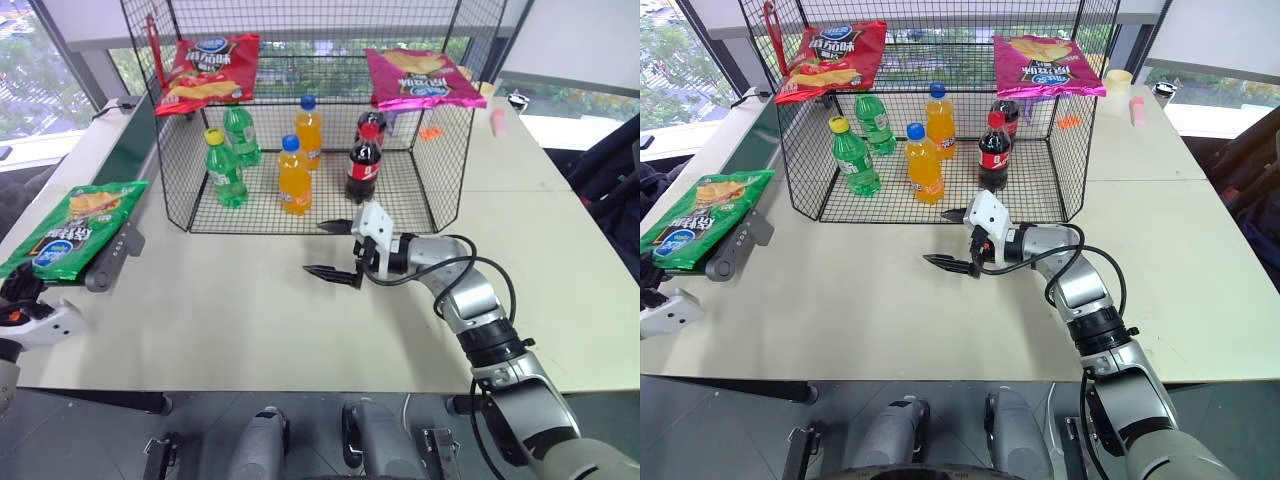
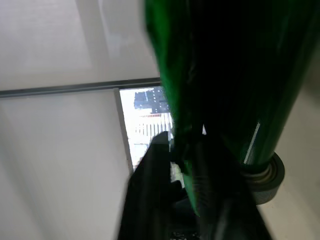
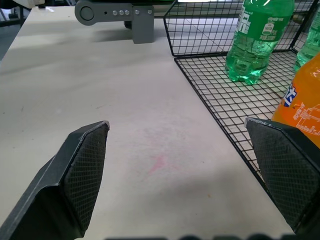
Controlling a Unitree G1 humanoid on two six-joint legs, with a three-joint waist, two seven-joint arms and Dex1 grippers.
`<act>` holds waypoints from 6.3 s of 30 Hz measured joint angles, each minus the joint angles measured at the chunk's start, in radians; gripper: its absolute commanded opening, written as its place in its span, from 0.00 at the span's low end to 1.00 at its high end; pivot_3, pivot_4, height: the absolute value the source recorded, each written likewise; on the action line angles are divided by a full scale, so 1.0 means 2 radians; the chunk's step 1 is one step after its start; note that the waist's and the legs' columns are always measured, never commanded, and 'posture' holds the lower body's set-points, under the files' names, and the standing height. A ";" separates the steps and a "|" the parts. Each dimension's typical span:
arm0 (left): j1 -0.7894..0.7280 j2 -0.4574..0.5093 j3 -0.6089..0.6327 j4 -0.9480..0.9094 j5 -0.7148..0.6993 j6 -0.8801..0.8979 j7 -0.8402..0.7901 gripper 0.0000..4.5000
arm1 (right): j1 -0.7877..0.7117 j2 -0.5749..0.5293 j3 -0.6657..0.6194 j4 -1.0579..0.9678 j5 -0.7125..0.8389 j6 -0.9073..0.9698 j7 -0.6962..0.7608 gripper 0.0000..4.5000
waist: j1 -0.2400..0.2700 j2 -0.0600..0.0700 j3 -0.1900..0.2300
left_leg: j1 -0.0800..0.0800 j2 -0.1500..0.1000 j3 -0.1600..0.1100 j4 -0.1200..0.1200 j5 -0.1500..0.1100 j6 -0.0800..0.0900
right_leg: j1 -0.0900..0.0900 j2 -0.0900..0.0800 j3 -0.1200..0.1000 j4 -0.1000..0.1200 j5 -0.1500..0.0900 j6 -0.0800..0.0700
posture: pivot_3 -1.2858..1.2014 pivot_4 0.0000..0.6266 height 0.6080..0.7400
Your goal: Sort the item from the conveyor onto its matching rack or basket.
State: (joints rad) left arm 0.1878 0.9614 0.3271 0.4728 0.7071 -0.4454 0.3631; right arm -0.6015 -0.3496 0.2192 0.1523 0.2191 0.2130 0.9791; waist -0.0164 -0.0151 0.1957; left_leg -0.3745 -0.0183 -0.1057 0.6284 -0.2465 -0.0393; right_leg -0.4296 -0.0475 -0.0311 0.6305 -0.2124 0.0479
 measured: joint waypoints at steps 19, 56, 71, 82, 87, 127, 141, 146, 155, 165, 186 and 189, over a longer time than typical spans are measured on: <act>0.098 0.006 0.142 -0.111 -0.249 -0.046 -0.155 0.01 | -0.001 0.003 0.000 0.001 0.000 -0.002 -0.002 1.00 | 0.001 0.000 0.000 | 0.000 0.002 0.000 0.000 0.000 0.000 | 0.000 -0.001 0.000 0.000 -0.001 -0.002 | 0.52 0.24 1.00; -0.377 -0.016 0.163 -0.297 -0.903 0.534 -0.342 0.01 | -0.046 0.113 -0.023 0.036 -0.020 -0.117 -0.106 1.00 | -0.002 -0.002 0.000 | 0.000 0.000 0.001 0.000 0.000 -0.001 | 0.000 0.002 0.001 0.000 0.001 -0.002 | 0.52 0.24 1.00; -0.458 -0.084 0.093 -0.296 -0.902 0.569 -0.323 0.01 | -0.062 0.155 -0.003 0.069 -0.065 -0.235 -0.147 1.00 | -0.002 -0.002 0.000 | 0.000 0.000 0.000 0.000 0.001 -0.002 | 0.000 0.002 0.001 0.000 0.001 -0.002 | 0.52 0.24 1.00; -0.465 -0.102 0.081 -0.296 -0.892 0.569 -0.317 0.01 | -0.096 0.196 0.004 0.092 -0.070 -0.242 -0.179 1.00 | -0.002 -0.002 0.000 | 0.000 0.000 0.000 0.000 0.001 -0.002 | 0.000 0.002 0.001 0.000 0.002 -0.002 | 0.52 0.24 1.00; -0.465 -0.108 0.081 -0.298 -0.893 0.569 -0.308 0.00 | -0.109 0.207 0.005 0.107 -0.074 -0.245 -0.192 0.50 | -0.002 -0.002 0.000 | 0.000 0.000 0.000 0.000 0.001 -0.002 | 0.000 0.002 0.001 0.000 0.001 -0.002 | 0.52 0.24 1.00; -0.363 -0.081 0.180 -0.277 -0.822 0.529 -0.322 0.70 | -0.168 0.039 -0.006 0.048 -0.195 -0.306 -0.234 0.00 | -0.002 -0.002 0.000 | 0.000 0.000 0.000 -0.001 0.001 -0.002 | 0.000 0.001 0.001 -0.001 0.000 -0.003 | 0.52 0.24 1.00; -0.339 -0.145 0.173 -0.286 -0.787 0.479 -0.319 0.70 | -0.261 -0.021 0.005 0.093 -0.372 -0.200 -0.325 0.00 | 0.000 -0.002 0.000 | -0.001 -0.001 0.000 -0.001 0.001 -0.002 | 0.000 0.001 0.001 -0.001 0.000 -0.004 | 0.52 0.24 1.00; -0.340 -0.162 0.161 -0.281 -0.774 0.464 -0.319 0.70 | -0.266 -0.022 0.004 0.092 -0.403 -0.107 -0.334 0.00 | 0.000 -0.002 0.000 | -0.001 -0.001 0.000 -0.001 0.001 -0.002 | 0.000 0.001 0.001 -0.001 0.000 -0.004 | 0.52 0.24 1.00; -0.358 -0.172 0.147 -0.253 -0.763 0.445 -0.325 0.70 | -0.264 0.013 -0.013 0.020 -0.406 0.073 -0.330 0.00 | -0.001 -0.002 0.000 | -0.001 -0.001 0.000 -0.001 0.001 -0.002 | -0.001 0.001 0.001 -0.001 0.001 -0.003 | 0.52 0.24 1.00; -0.385 -0.187 0.127 -0.212 -0.750 0.427 -0.339 0.70 | -0.303 0.064 0.032 -0.001 -0.476 0.225 -0.349 0.00 | -0.002 -0.002 0.000 | -0.003 -0.001 0.000 -0.001 0.001 -0.002 | -0.004 0.001 0.001 -0.001 0.001 -0.002 | 0.52 0.24 1.00; -0.385 -0.216 0.118 -0.205 -0.734 0.424 -0.321 0.70 | -0.405 0.150 0.167 0.175 -0.633 0.361 -0.363 0.00 | -0.002 -0.002 0.000 | -0.008 -0.001 0.000 -0.001 0.003 -0.006 | -0.008 0.001 0.001 0.000 0.002 -0.002 | 0.52 0.24 1.00; -0.385 -0.217 0.118 -0.207 -0.733 0.424 -0.321 0.70 | -0.411 0.162 0.172 0.193 -0.634 0.372 -0.362 0.00 | -0.002 -0.002 0.000 | -0.008 -0.001 0.000 -0.001 0.003 -0.006 | -0.008 0.001 0.001 0.000 0.002 -0.002 | 0.52 0.24 1.00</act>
State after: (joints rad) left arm -0.5818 0.5283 0.5635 0.0597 -0.7585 0.4020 -0.2783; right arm -1.4244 -0.0253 0.5624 0.5390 -1.0482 0.9563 0.2544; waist -0.0213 -0.0191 0.1964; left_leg -0.3904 -0.0206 -0.1066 0.6262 -0.2397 -0.0510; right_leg -0.4453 -0.0453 -0.0301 0.6303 -0.2078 0.0441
